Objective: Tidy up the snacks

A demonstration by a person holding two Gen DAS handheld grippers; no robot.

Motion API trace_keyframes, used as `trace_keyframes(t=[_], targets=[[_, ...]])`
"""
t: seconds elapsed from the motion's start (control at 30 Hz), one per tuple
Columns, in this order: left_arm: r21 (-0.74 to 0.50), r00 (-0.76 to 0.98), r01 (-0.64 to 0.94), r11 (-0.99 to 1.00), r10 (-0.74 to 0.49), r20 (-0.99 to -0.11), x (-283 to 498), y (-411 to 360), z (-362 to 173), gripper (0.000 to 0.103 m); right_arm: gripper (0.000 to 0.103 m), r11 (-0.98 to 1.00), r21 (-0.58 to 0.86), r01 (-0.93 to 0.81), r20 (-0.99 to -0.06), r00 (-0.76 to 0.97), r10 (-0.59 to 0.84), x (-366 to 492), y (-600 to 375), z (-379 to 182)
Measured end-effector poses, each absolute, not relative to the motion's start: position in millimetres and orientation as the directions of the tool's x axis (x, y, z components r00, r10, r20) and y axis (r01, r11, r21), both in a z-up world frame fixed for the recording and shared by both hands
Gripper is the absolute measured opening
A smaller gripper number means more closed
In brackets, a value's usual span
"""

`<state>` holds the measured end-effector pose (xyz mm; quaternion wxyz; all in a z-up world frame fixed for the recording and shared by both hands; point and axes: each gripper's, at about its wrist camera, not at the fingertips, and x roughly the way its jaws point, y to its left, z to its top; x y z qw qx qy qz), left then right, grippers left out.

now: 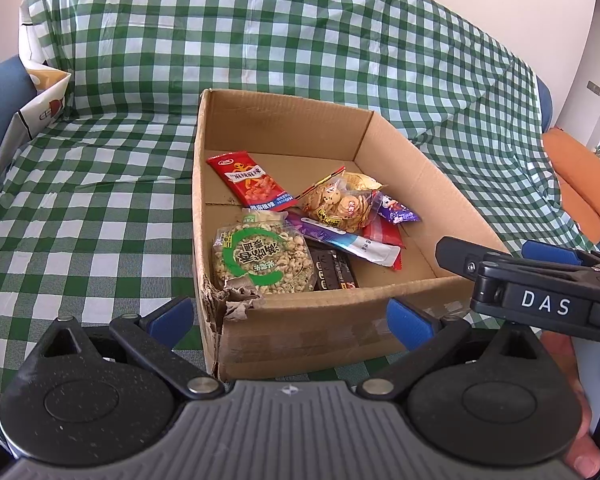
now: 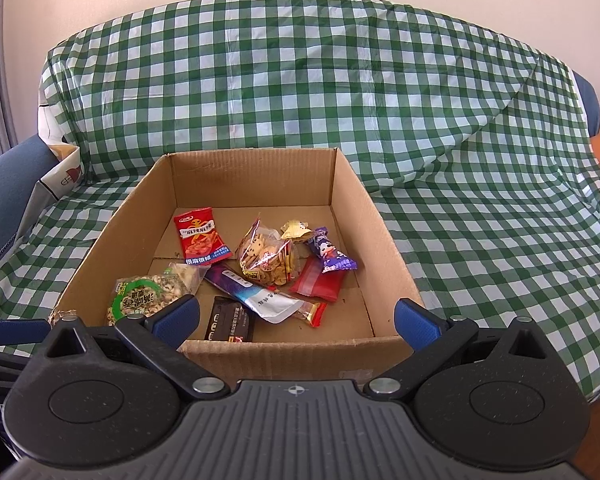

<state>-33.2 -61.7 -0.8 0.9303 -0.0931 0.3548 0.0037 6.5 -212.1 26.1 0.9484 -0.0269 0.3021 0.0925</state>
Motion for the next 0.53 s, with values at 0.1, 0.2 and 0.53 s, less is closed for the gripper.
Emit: trace_keyframes(t=[0.1,0.2,0.53], targets=[[-0.171,0.749,-0.070,0.983,-0.061,-0.660,-33.3,-62.3,-0.7,0.103,0.102,0.982,0.007,-0.191,-0.578,0.800,0.159,6.1,-212.1,26.1],[-0.174,0.750,-0.065,0.983,-0.067,-0.658,-33.8,-61.2,-0.4,0.103,0.102,0.982,0.006,-0.190,-0.578,0.800,0.159,5.7,-212.3,26.0],[-0.177,0.788,-0.038,0.983,-0.080,-0.611,-35.7,-55.8,3.4,0.103,0.102,0.987,0.014,-0.160,-0.475,0.867,0.147,-3.4,-216.0,42.4]])
